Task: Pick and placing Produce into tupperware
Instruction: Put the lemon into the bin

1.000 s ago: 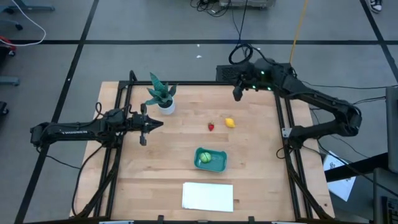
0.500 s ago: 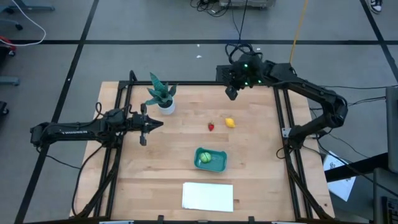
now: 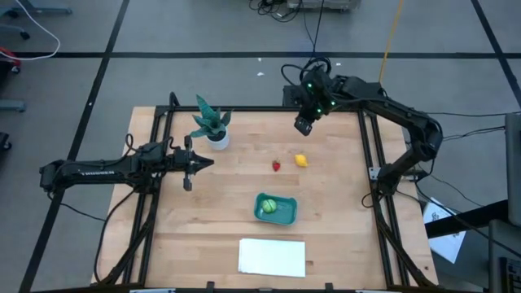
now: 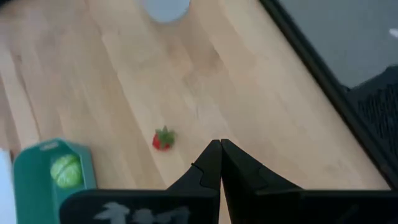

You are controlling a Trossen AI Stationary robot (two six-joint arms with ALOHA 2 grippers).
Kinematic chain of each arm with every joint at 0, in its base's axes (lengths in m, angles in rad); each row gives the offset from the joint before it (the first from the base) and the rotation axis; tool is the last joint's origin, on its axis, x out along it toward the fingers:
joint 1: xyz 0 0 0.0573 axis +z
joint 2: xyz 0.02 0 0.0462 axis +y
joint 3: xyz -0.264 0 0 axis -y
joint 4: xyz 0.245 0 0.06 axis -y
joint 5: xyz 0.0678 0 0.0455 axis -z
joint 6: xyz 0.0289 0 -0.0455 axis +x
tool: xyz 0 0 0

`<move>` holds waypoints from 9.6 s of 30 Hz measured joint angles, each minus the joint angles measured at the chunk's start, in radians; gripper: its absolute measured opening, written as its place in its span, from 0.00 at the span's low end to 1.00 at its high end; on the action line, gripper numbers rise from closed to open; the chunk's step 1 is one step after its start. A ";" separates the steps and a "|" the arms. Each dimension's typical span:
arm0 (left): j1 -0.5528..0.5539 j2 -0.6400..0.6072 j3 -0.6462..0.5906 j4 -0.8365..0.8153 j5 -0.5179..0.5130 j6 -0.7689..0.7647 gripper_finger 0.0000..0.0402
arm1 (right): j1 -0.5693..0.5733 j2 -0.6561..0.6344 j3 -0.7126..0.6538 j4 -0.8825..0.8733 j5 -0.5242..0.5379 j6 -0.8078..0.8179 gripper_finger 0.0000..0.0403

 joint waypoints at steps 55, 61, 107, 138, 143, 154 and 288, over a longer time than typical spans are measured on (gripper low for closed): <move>0.000 0.000 0.000 -0.014 -0.007 0.007 0.06 | 0.075 0.042 0.014 -0.274 0.010 0.105 0.15; 0.000 0.000 0.000 -0.024 -0.008 0.007 0.06 | 0.075 0.042 0.014 -0.276 0.009 0.109 0.37; 0.000 0.000 0.000 -0.031 -0.008 0.009 0.06 | 0.118 0.250 -0.135 -0.154 0.065 0.051 0.62; 0.000 0.000 0.000 -0.032 -0.008 0.007 0.06 | 0.074 0.249 -0.335 0.067 -0.025 0.101 0.62; 0.000 0.000 0.000 -0.037 -0.008 0.007 0.06 | 0.075 0.249 -0.342 0.080 -0.025 0.109 0.62; 0.000 0.000 0.000 -0.038 -0.008 0.014 0.06 | 0.084 0.249 -0.490 0.204 -0.024 0.124 0.62; 0.000 0.000 0.000 -0.051 -0.026 0.015 0.06 | 0.147 0.245 0.183 -0.303 0.004 -0.018 0.50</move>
